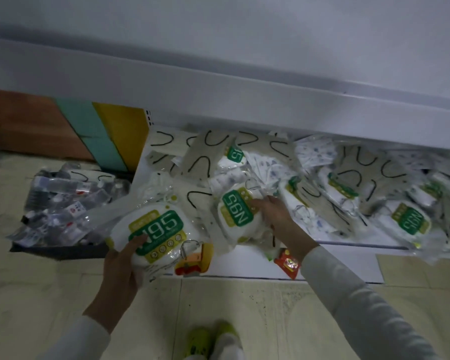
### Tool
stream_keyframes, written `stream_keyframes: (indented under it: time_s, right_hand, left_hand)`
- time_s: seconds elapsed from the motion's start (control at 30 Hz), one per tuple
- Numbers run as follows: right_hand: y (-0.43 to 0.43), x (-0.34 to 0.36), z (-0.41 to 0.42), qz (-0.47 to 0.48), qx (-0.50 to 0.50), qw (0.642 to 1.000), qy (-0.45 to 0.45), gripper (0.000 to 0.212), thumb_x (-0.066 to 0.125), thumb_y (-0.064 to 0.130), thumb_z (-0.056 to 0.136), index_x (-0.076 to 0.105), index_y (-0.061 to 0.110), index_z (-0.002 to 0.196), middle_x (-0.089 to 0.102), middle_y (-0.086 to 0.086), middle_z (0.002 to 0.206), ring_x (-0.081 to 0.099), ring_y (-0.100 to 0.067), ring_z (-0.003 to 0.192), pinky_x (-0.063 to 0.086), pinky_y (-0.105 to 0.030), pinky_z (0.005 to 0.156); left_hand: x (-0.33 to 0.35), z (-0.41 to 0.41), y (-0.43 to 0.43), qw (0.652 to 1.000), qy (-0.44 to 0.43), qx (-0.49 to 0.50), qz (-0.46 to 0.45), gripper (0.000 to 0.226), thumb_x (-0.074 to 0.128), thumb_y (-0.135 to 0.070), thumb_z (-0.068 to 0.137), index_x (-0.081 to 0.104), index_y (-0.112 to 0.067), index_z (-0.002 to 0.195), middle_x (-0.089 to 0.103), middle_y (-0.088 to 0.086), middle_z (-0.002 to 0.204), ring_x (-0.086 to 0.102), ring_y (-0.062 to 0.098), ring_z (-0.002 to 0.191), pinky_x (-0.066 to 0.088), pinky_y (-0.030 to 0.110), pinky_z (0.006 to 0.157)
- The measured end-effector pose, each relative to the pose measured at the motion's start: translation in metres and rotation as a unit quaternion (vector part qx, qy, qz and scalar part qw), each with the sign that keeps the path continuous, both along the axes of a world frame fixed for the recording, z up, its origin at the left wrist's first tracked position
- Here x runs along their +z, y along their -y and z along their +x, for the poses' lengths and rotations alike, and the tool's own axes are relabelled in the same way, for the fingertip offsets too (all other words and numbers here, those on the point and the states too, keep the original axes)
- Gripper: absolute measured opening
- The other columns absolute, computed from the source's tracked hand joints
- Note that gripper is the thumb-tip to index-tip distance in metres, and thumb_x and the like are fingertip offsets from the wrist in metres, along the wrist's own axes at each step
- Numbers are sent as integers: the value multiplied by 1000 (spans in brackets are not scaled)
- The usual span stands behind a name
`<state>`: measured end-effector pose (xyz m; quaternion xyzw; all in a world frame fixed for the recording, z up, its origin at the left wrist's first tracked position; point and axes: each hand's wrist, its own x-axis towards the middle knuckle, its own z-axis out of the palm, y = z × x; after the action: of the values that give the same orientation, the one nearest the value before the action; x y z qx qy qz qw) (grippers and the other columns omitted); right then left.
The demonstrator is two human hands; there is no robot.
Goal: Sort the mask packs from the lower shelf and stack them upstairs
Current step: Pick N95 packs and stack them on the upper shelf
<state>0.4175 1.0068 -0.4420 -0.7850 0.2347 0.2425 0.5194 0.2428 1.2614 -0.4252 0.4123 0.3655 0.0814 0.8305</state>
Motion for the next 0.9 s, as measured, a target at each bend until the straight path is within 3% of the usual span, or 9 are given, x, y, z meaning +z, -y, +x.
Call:
stream_keyframes:
  time_s: [0.13, 0.23, 0.43, 0.53, 0.6, 0.67, 0.73, 0.8, 0.9]
  right_hand:
    - [21, 14, -8, -37, 14, 999, 30, 53, 76, 24, 64, 65, 13, 114, 69, -4, 107, 64, -26, 100, 52, -39, 90]
    - [40, 31, -17, 117, -95, 987, 48, 76, 76, 21, 48, 57, 10, 121, 70, -10, 103, 67, -32, 89, 56, -41, 74]
    - [37, 87, -50, 391, -118, 907, 99, 66, 66, -7, 71, 41, 20, 125, 64, -10, 98, 58, -25, 72, 44, -26, 46]
    - [0, 104, -77, 334, -88, 934, 85, 61, 76, -2, 69, 45, 16, 117, 69, -10, 106, 68, -29, 84, 55, -34, 56]
    - [-20, 109, -90, 269, -97, 954, 89, 57, 82, 3, 67, 49, 17, 111, 70, -8, 103, 70, -25, 84, 59, -39, 68]
    - [-28, 113, -96, 206, -101, 965, 127, 54, 86, 9, 66, 49, 19, 105, 70, 0, 93, 69, -11, 77, 58, -27, 69]
    - [-26, 123, -96, 158, -86, 971, 158, 54, 86, 15, 66, 46, 19, 102, 66, 8, 87, 63, 1, 71, 50, -11, 60]
    - [-22, 134, -99, 122, -51, 977, 169, 56, 87, 20, 66, 45, 17, 103, 62, 10, 84, 58, 5, 68, 44, -6, 55]
    - [-9, 147, -107, 72, -13, 976, 205, 47, 86, 30, 66, 50, 16, 93, 55, 10, 77, 55, -1, 67, 40, -8, 56]
  left_hand:
    - [0, 5, 9, 1000, 1, -21, -22, 30, 47, -2, 90, 60, -17, 113, 72, 5, 97, 71, 19, 83, 60, 38, 67]
    - [3, 9, 10, 999, 4, -20, -34, 28, 41, -2, 92, 60, -18, 105, 74, 0, 83, 71, 14, 72, 58, 29, 54]
    - [21, 34, 41, 997, -4, -30, -69, 24, 47, -6, 92, 60, -13, 111, 74, 0, 81, 68, 21, 80, 56, 29, 50]
    - [36, 53, 70, 993, -9, -46, -107, 36, 50, -25, 92, 56, -16, 127, 67, 10, 115, 61, 32, 106, 59, 40, 66]
    - [51, 62, 86, 990, 32, -53, -129, 37, 38, -41, 95, 59, -23, 119, 68, 5, 113, 64, 27, 102, 59, 41, 72]
    - [65, 67, 93, 984, 92, -49, -146, 43, 33, -52, 93, 60, -28, 116, 72, -2, 105, 68, 20, 94, 58, 36, 74]
    - [79, 65, 94, 982, 109, -51, -145, 57, 53, -67, 76, 58, -31, 120, 71, -5, 108, 68, 16, 96, 55, 34, 80]
    - [84, 64, 95, 984, 88, -88, -129, 82, 79, -61, 52, 59, -24, 123, 69, 3, 114, 67, 21, 100, 56, 39, 81]
    - [92, 60, 97, 988, 66, -124, -58, 58, 74, -25, 63, 62, -16, 119, 71, 8, 106, 70, 20, 86, 58, 33, 62]
